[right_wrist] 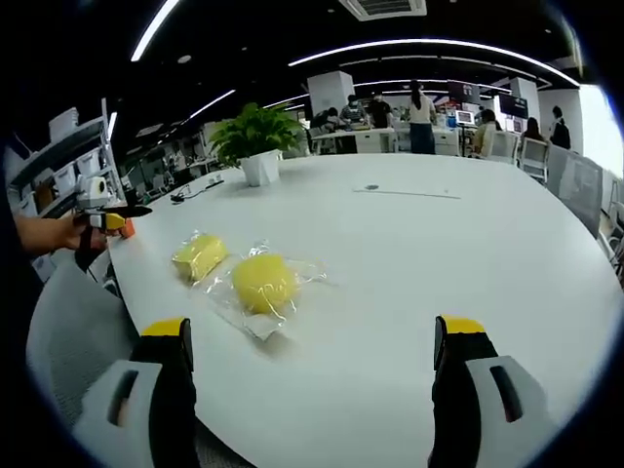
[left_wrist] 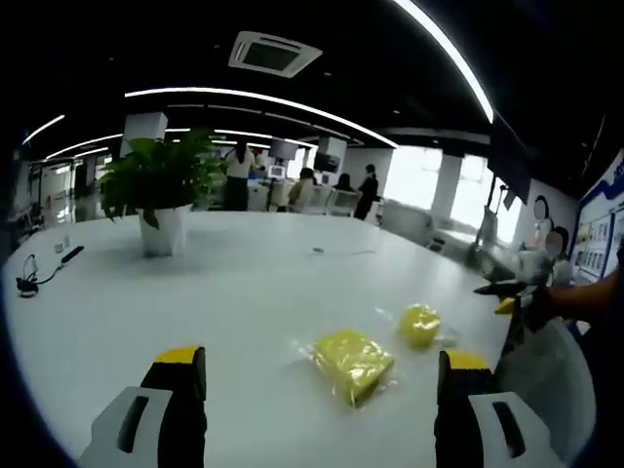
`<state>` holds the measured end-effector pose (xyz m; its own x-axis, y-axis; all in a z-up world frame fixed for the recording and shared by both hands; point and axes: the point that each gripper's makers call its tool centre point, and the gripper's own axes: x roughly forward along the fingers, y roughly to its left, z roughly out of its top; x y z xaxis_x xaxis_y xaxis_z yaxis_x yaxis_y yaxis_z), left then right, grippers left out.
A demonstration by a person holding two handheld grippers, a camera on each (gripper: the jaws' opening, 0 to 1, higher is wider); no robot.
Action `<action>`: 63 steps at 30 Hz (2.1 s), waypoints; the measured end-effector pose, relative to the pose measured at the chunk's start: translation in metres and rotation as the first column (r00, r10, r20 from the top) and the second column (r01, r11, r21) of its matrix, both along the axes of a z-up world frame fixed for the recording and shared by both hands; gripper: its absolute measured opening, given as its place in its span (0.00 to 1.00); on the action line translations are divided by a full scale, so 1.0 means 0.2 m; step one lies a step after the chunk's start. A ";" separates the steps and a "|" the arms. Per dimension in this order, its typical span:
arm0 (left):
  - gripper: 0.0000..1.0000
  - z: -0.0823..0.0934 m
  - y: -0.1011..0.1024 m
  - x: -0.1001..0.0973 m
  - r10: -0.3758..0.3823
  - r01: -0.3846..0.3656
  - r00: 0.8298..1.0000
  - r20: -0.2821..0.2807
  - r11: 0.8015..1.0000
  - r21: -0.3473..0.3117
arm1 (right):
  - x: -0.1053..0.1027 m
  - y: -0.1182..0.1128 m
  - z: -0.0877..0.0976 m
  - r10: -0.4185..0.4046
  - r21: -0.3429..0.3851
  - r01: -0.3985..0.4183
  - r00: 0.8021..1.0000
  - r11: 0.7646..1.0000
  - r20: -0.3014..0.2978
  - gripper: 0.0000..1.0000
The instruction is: Compare the silicone blocks by pressing each to a similar depth, holding the contact briefly, and releasing to observe deformation and rebound differences across the visible hardness samples.
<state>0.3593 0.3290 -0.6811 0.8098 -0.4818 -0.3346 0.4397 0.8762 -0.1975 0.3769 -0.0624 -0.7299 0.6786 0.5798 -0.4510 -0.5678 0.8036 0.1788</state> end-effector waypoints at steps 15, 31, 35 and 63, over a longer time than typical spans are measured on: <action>1.00 -0.04 0.03 -0.01 0.012 -0.011 0.999 -0.051 0.999 0.030 | 0.00 0.03 0.00 0.020 0.022 -0.020 1.000 1.000 0.010 0.96; 1.00 -0.03 0.04 0.00 0.012 -0.011 0.999 -0.040 1.000 0.021 | 0.00 0.03 0.01 0.034 -0.013 -0.033 0.999 0.999 0.015 0.96; 1.00 -0.05 0.03 -0.01 -0.012 0.015 0.998 -0.063 0.999 0.042 | 0.01 0.03 0.01 0.031 -0.013 -0.031 0.999 0.999 0.006 0.96; 1.00 -0.08 0.06 0.02 -0.007 0.009 0.996 -0.086 1.000 0.024 | 0.03 0.02 0.02 0.019 -0.003 -0.019 1.000 1.000 0.001 0.96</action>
